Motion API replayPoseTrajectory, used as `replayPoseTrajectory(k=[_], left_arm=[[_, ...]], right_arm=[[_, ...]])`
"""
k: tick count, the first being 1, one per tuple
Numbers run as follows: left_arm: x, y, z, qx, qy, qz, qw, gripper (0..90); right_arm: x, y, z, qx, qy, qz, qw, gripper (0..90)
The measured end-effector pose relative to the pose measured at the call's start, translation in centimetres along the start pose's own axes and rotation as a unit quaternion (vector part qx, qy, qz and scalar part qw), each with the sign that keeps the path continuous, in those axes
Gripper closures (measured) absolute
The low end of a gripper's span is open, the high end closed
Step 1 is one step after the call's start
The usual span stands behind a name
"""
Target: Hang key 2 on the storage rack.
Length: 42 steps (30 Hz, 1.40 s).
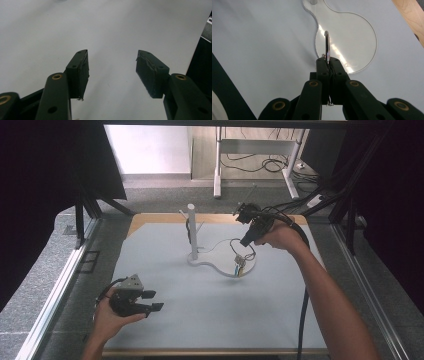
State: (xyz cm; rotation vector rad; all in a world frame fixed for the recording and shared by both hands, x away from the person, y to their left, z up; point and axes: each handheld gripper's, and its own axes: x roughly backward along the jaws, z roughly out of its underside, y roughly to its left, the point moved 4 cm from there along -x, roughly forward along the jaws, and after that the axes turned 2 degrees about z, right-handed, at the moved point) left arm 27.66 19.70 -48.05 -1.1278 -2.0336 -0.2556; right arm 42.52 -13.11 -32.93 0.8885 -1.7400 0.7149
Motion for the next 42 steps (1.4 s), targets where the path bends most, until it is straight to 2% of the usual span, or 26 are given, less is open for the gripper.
replayPoseTrajectory(k=[4,8,15,16,18,28,42], left_arm=[[0.0,0.0,0.0,0.001,-0.001,0.001,1.0000,44.0],[0.1,0.0,0.0,0.001,0.000,0.001,1.0000,44.0],[0.2,-0.1,0.0,0.000,-0.001,0.003,1.0000,43.9],[0.2,-0.1,0.0,0.000,-0.001,0.004,1.0000,43.9],[0.3,0.0,0.0,-0.001,-0.001,0.004,1.0000,44.0],[0.5,-0.1,0.0,0.000,-0.004,0.005,1.0000,44.0],[0.4,-0.1,0.0,-0.003,-0.001,0.009,1.0000,43.9]], right_arm=[[0.3,-0.4,-0.3,-0.005,-0.014,0.002,0.9999,88.0],[0.6,-0.7,-0.6,-0.015,-0.014,0.008,0.9998,88.0],[0.5,-1.2,-1.4,-0.017,-0.016,0.010,0.9997,88.0],[0.4,-1.3,-1.5,-0.011,-0.017,0.011,0.9997,88.0],[0.3,-1.4,-1.7,-0.017,-0.014,0.012,0.9997,88.0],[0.0,-1.8,-3.5,-0.020,-0.034,0.006,0.9992,88.0],[-0.6,-2.5,-6.1,-0.019,-0.030,0.016,0.9992,88.0]])
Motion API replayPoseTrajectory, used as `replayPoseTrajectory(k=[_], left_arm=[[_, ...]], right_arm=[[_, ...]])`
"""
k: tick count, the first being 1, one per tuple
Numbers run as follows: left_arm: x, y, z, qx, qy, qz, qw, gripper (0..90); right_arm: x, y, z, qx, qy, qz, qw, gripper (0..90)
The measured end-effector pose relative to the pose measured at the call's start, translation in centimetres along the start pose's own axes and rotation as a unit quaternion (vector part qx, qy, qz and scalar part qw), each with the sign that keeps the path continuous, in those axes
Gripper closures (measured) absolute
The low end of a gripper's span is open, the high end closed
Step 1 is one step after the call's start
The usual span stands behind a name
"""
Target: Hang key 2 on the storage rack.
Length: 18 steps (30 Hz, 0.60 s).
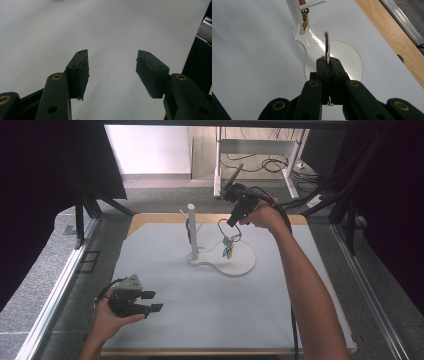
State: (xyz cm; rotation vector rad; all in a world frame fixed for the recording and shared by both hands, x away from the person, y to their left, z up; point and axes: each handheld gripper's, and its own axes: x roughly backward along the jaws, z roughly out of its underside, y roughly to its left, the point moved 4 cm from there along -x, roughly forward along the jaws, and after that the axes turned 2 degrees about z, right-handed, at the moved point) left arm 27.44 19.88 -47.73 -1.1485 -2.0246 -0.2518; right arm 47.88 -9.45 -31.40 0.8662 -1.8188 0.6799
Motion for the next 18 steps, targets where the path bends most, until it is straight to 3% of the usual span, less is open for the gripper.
replayPoseTrajectory(k=[18], left_arm=[[0.4,0.0,-0.1,0.003,-0.008,0.002,1.0000,44.0]], right_arm=[[-1.7,-0.3,-1.8,-0.006,-0.001,0.004,1.0000,88.0]])
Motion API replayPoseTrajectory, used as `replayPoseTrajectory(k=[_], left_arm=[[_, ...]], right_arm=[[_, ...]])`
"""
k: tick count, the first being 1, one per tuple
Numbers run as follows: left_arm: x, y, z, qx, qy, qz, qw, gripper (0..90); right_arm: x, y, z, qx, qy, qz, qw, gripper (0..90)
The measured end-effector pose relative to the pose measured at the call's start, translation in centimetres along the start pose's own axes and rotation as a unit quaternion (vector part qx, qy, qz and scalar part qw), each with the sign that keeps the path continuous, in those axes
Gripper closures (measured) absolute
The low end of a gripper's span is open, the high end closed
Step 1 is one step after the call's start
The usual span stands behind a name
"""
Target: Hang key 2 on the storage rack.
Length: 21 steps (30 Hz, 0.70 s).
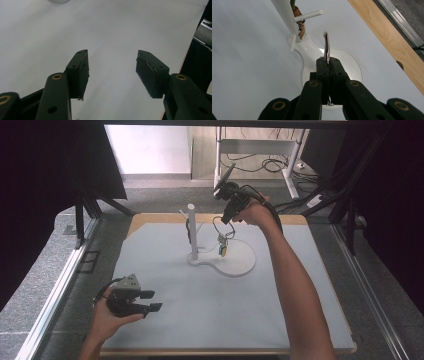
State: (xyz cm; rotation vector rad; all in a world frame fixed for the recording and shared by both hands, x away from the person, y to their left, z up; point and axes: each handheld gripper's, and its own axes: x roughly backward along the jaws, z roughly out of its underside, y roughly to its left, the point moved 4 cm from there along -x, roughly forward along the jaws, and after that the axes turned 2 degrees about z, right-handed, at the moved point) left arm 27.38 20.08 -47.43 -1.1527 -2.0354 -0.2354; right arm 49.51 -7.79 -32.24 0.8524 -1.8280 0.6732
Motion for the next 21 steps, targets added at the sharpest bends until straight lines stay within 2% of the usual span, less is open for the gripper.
replayPoseTrajectory(k=[21], left_arm=[[0.4,0.1,0.0,0.006,-0.010,0.003,0.9999,44.0]], right_arm=[[-2.0,-0.4,-2.1,-0.002,0.004,0.004,1.0000,88.0]])
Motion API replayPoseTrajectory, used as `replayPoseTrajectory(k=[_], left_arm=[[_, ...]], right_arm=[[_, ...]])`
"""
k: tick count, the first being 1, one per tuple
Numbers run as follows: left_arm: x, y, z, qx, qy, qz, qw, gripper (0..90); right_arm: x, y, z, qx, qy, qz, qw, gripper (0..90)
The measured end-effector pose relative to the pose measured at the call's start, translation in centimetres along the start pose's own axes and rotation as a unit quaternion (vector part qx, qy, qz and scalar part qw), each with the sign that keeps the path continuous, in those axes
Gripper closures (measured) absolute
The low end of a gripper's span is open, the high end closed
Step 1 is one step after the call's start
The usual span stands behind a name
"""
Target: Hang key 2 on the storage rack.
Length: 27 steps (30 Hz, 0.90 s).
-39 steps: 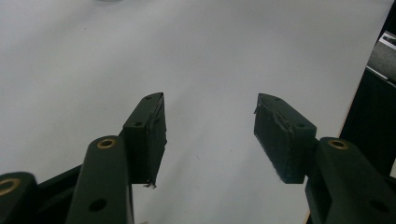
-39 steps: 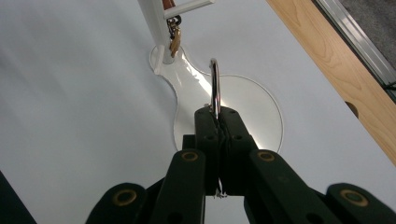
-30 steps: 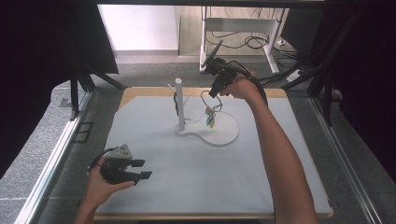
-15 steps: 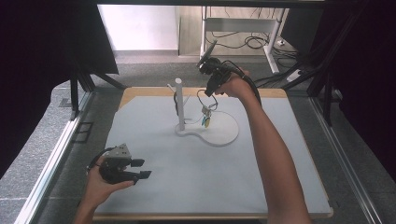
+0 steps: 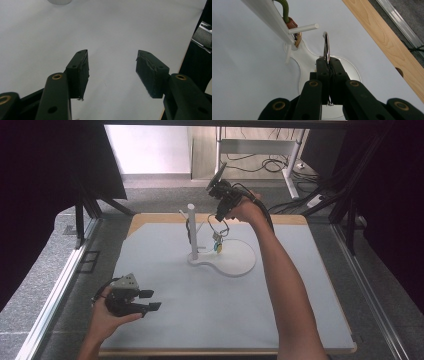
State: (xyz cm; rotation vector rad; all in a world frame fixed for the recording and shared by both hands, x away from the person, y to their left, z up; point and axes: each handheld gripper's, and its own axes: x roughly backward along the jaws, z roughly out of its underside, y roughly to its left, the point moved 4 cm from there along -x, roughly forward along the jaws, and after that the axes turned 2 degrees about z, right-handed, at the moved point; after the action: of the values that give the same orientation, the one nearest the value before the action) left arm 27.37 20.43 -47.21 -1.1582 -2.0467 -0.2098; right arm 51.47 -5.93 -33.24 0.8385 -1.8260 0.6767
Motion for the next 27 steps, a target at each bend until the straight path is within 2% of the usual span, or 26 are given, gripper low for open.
replayPoseTrajectory(k=[13,27], left_arm=[[0.0,0.1,0.0,0.003,-0.001,0.004,1.0000,44.0],[-0.1,0.0,0.0,0.001,0.002,0.004,1.0000,44.0]], right_arm=[[-1.3,0.1,-0.9,0.003,0.003,0.003,1.0000,88.0],[-2.2,1.2,-1.7,0.009,-0.003,-0.004,0.9999,88.0]])
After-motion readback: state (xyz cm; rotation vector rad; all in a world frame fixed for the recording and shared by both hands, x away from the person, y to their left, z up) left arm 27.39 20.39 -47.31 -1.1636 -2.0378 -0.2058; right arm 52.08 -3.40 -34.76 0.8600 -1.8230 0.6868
